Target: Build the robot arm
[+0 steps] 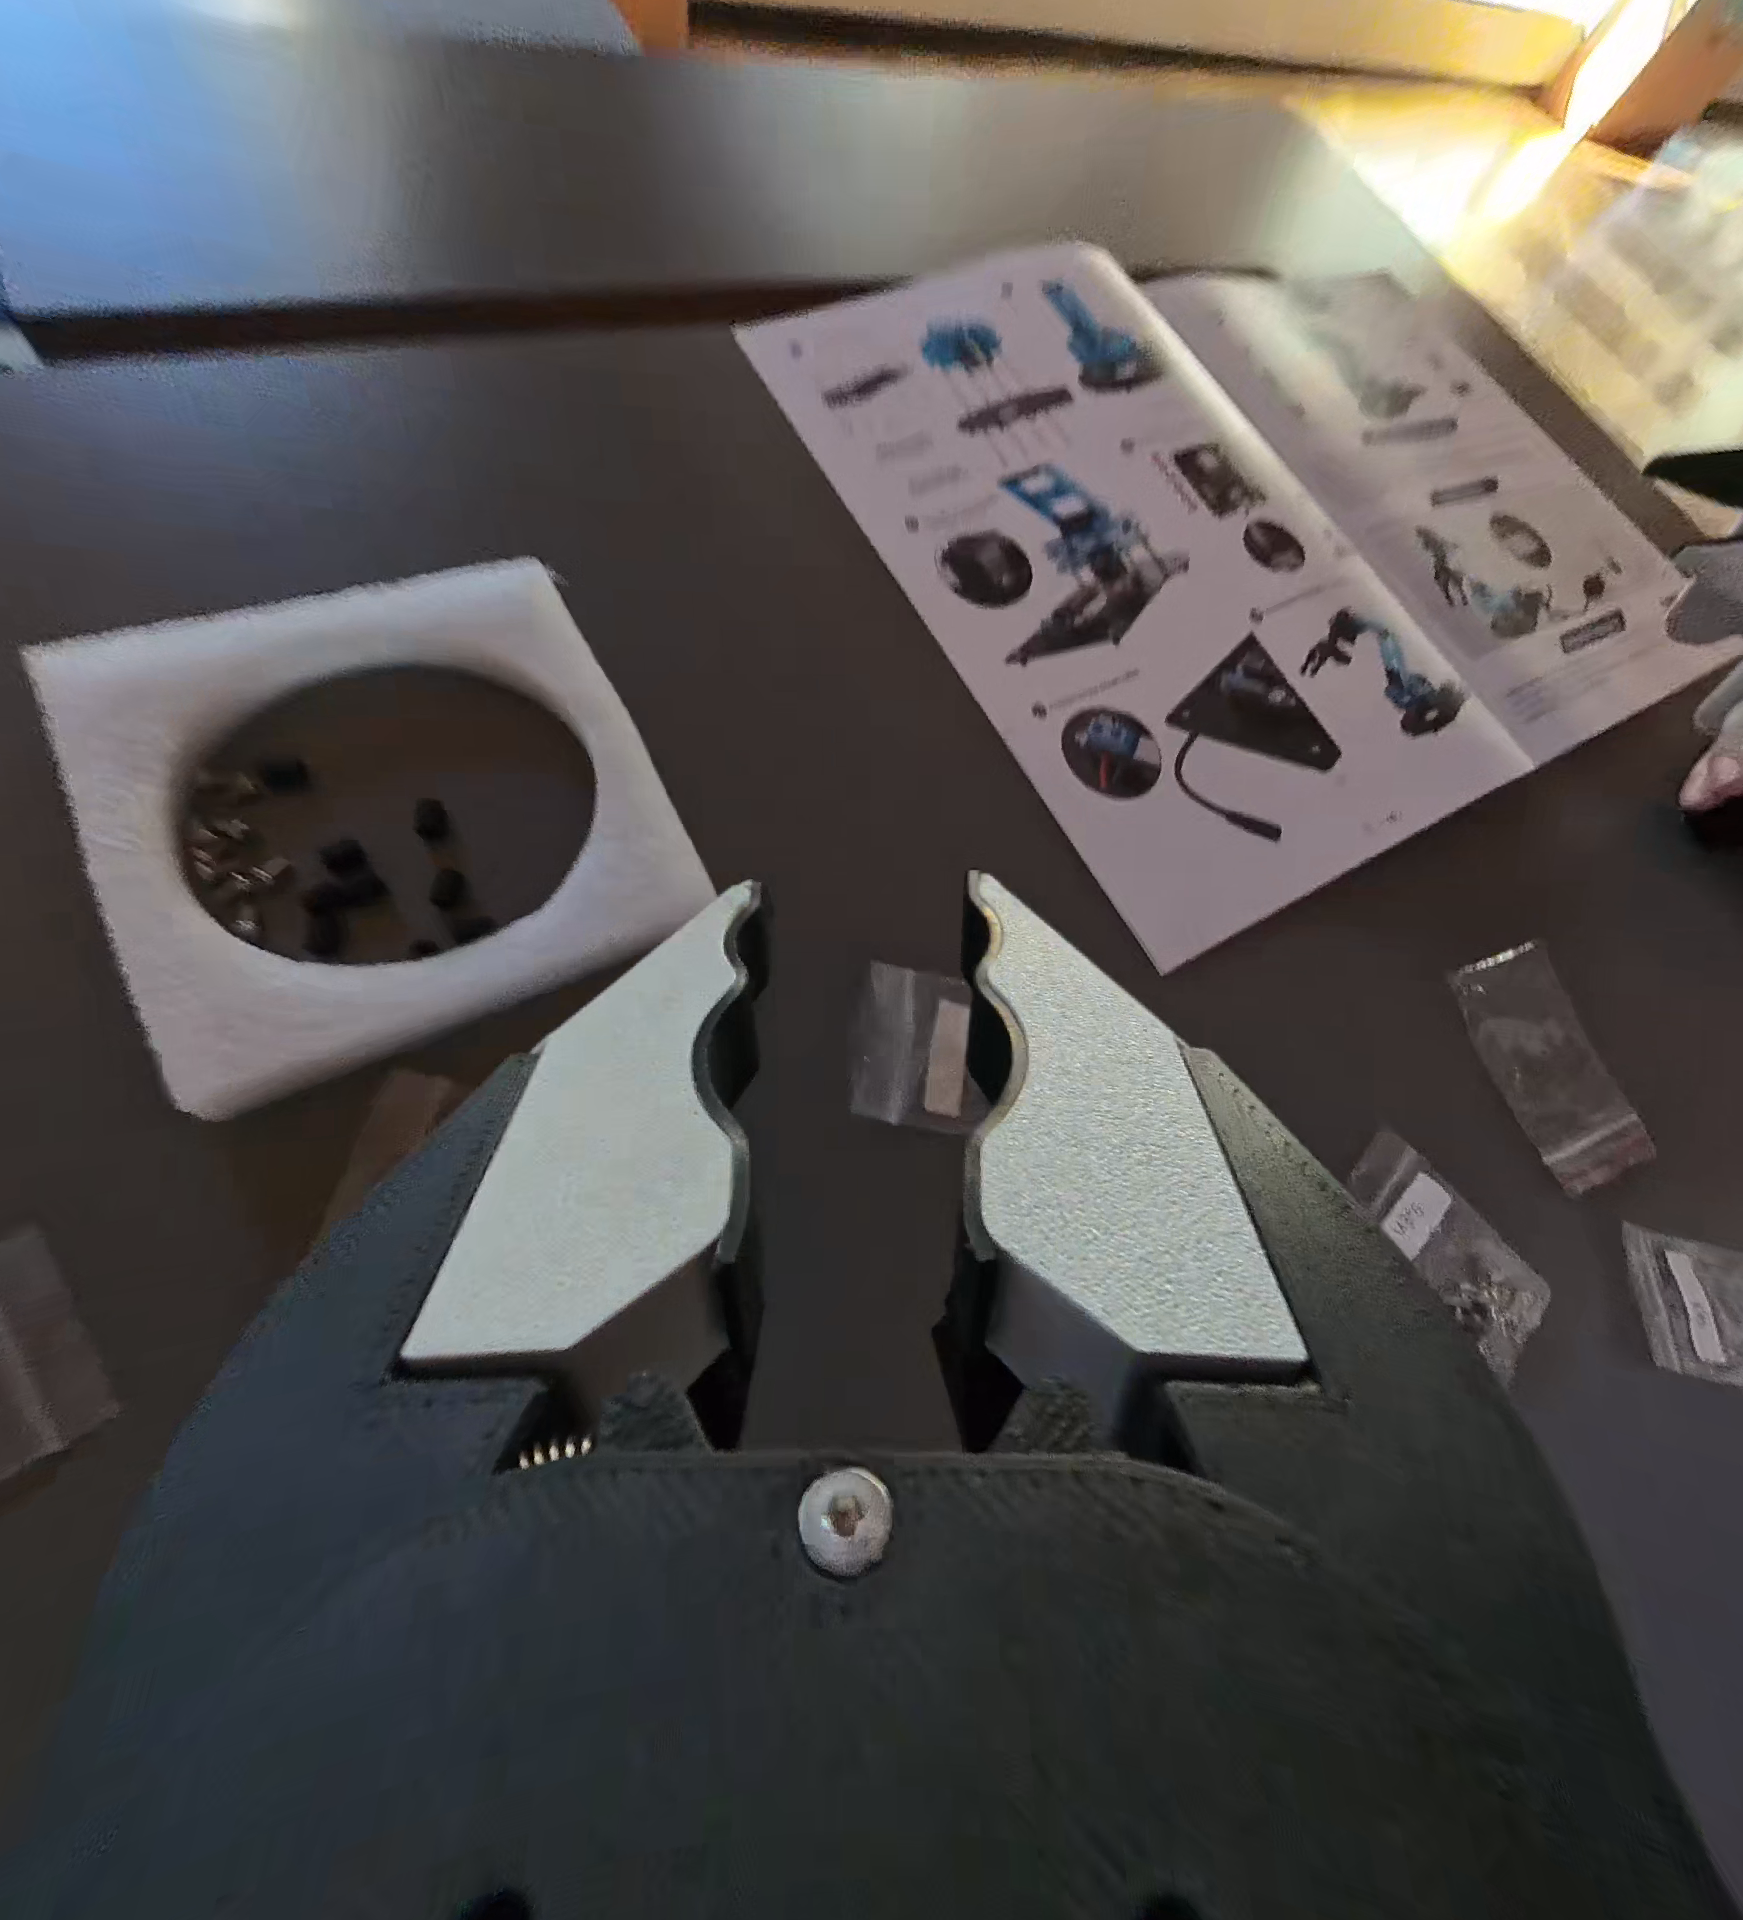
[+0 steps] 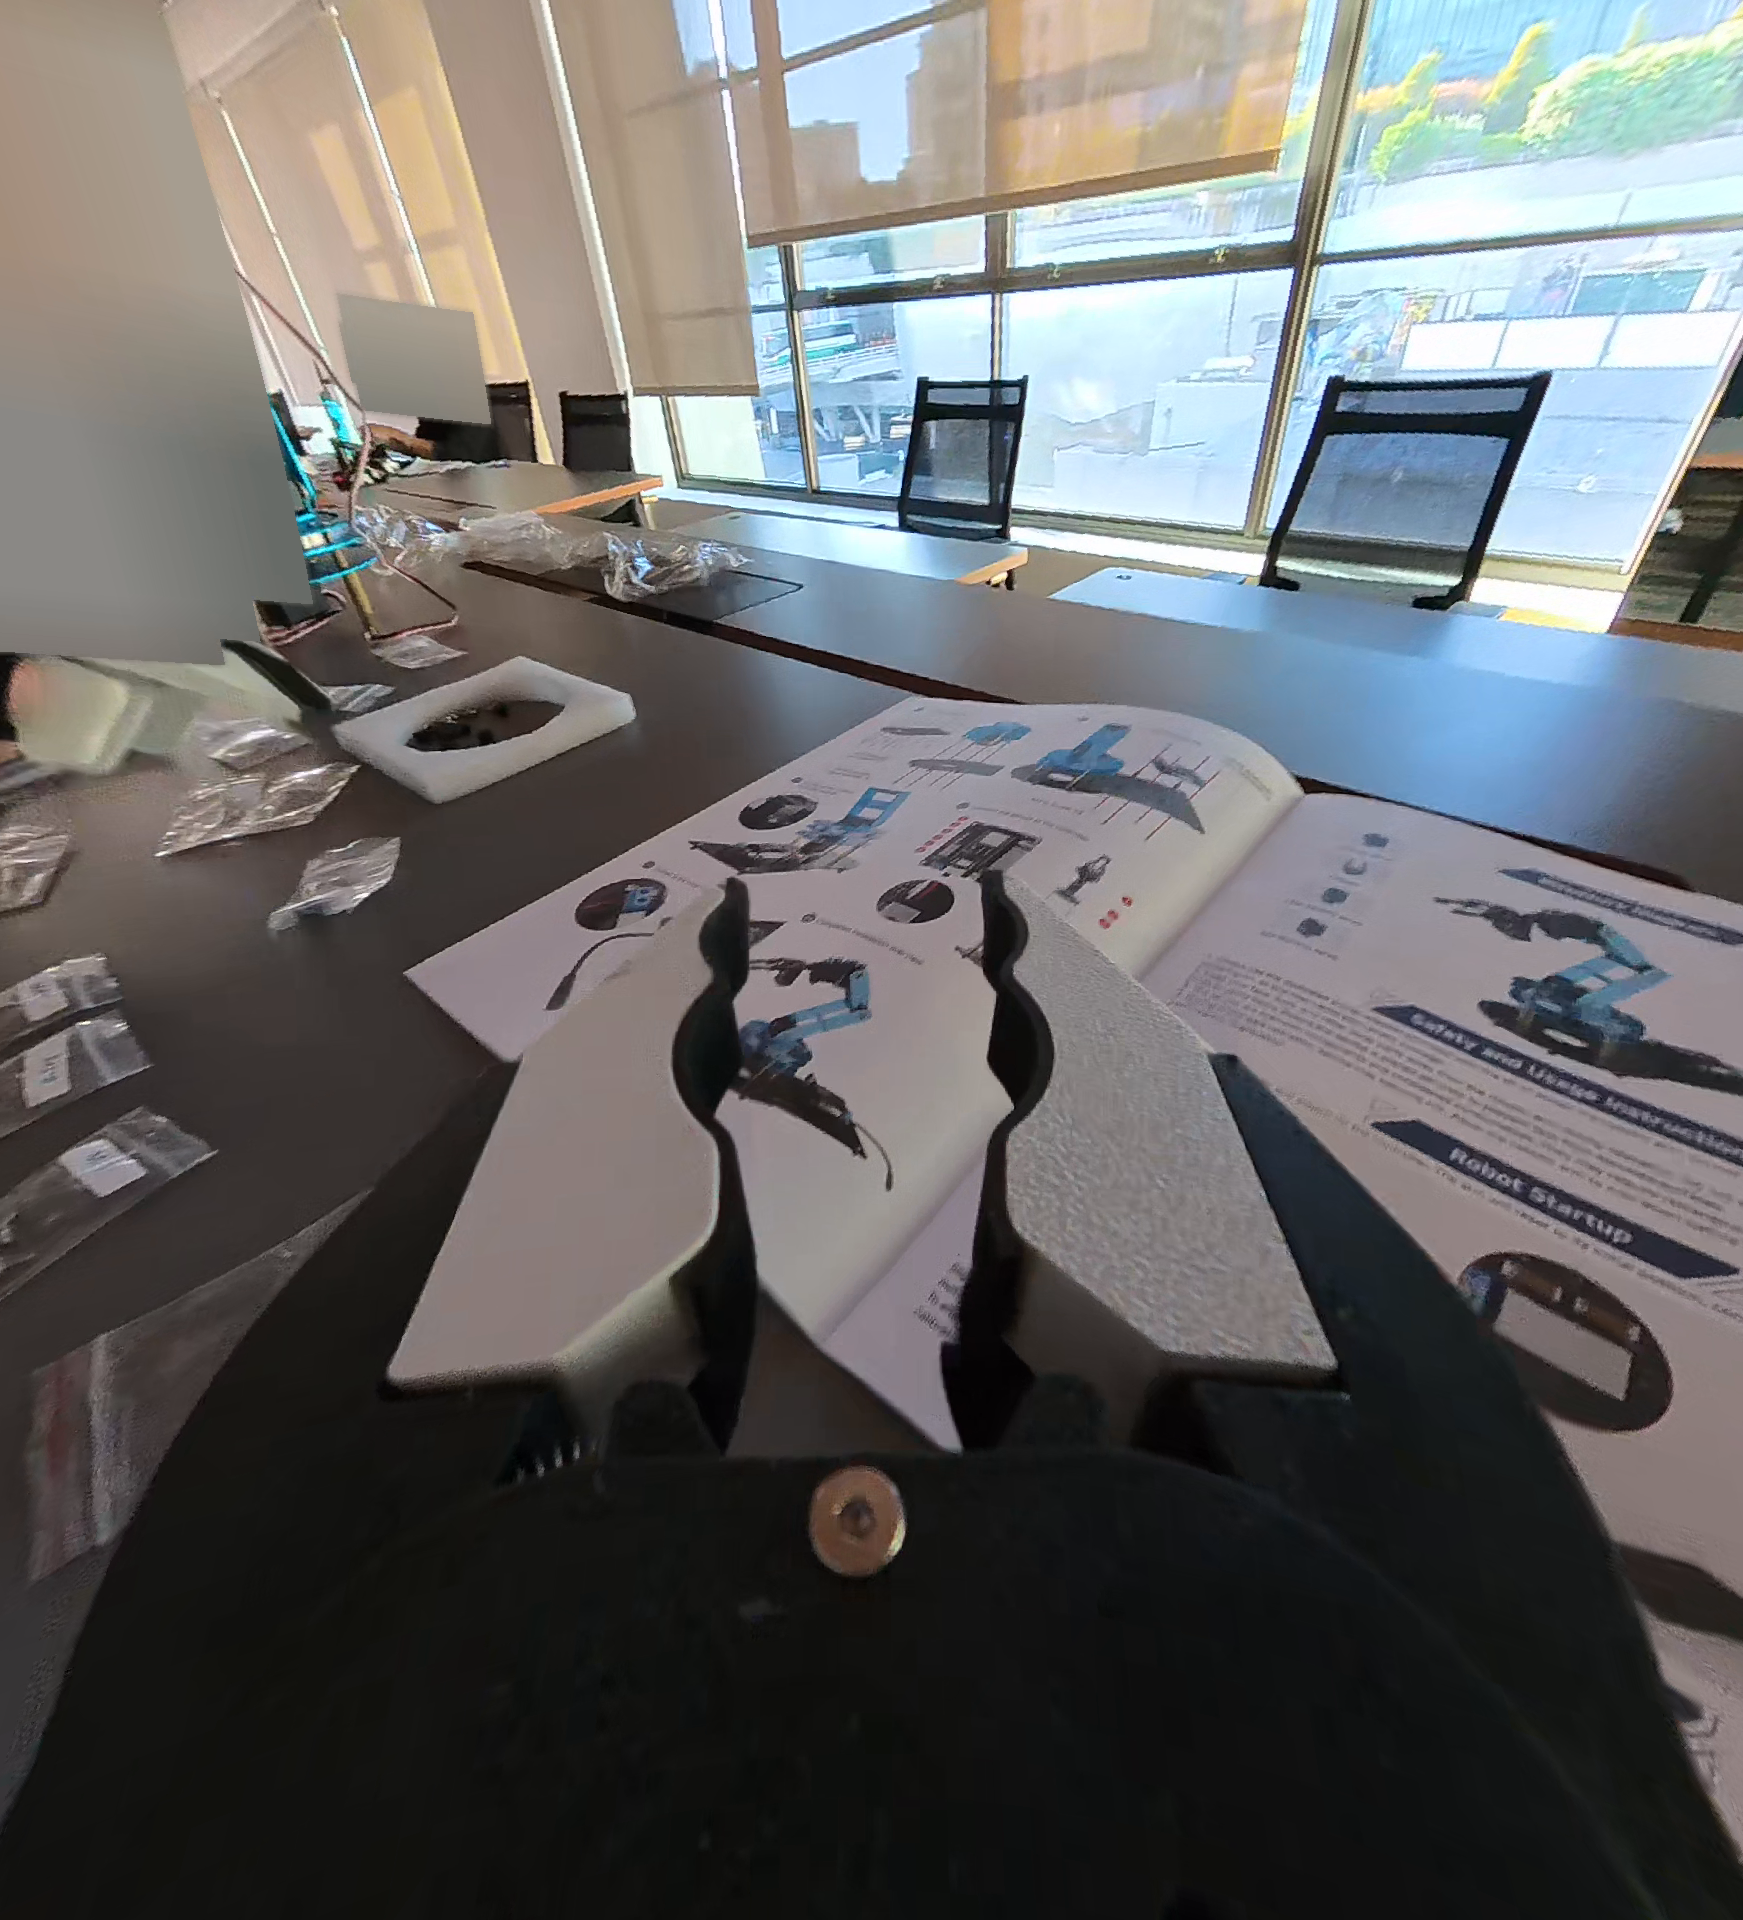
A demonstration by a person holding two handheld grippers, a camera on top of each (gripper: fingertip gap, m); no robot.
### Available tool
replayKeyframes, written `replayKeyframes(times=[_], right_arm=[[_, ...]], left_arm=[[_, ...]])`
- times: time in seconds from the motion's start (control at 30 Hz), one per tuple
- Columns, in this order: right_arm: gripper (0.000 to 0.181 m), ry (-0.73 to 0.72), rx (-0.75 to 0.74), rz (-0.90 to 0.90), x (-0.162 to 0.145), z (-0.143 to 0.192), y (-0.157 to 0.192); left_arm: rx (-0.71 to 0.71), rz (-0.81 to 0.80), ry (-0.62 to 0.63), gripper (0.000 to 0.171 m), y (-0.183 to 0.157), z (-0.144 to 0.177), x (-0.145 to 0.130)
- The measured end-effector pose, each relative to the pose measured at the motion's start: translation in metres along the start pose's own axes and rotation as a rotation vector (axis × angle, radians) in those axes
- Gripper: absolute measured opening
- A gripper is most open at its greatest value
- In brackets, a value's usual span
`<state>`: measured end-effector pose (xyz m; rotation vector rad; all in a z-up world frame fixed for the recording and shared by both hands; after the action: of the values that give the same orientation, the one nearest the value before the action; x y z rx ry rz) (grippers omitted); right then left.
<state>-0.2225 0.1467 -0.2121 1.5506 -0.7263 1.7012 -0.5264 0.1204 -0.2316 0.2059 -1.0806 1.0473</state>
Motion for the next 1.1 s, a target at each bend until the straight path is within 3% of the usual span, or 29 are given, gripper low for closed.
replayKeyframes(times=[0.13, 0.27, 0.57, 0.73, 0.8, 0.93, 1.1], right_arm=[[0.024, -0.013, -0.044, 0.076, 0.004, -0.008, 0.000], [0.004, -0.070, -0.101, 0.188, 0.009, -0.004, -0.003], [0.003, -0.108, -0.061, 0.132, 0.012, -0.003, -0.006], [0.006, -0.110, -0.060, 0.160, 0.012, -0.003, -0.002], [0.007, -0.113, -0.056, 0.168, 0.012, -0.003, 0.000], [0.008, -0.119, -0.056, 0.167, 0.012, -0.001, 0.002], [0.011, -0.106, -0.053, 0.173, 0.010, -0.003, 0.003]], left_arm=[[0.127, -0.087, -0.143, 0.035, 0.021, 0.022, 0.032], [0.395, -0.126, -0.251, 0.034, 0.063, 0.048, 0.045], [0.385, 0.010, -0.500, 0.019, 0.060, 0.102, 0.056], [0.150, 0.198, -0.451, 0.021, 0.012, 0.072, 0.006], [0.124, 0.225, -0.429, 0.021, -0.005, 0.071, -0.017], [0.164, 0.225, -0.400, 0.023, -0.023, 0.094, -0.050], [0.348, 0.181, -0.393, 0.026, -0.008, 0.156, -0.070]])
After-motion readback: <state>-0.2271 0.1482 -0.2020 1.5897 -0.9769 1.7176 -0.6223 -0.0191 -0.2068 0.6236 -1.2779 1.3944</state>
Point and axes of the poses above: each gripper's, where its closed fingertips meet, z back along the fingers, x out of its top, y = z × x across the jaws, the point moved 2 cm from there along z, back along the fingers, and after that the axes turned 9 degrees about -x, right-handed, at the moved point
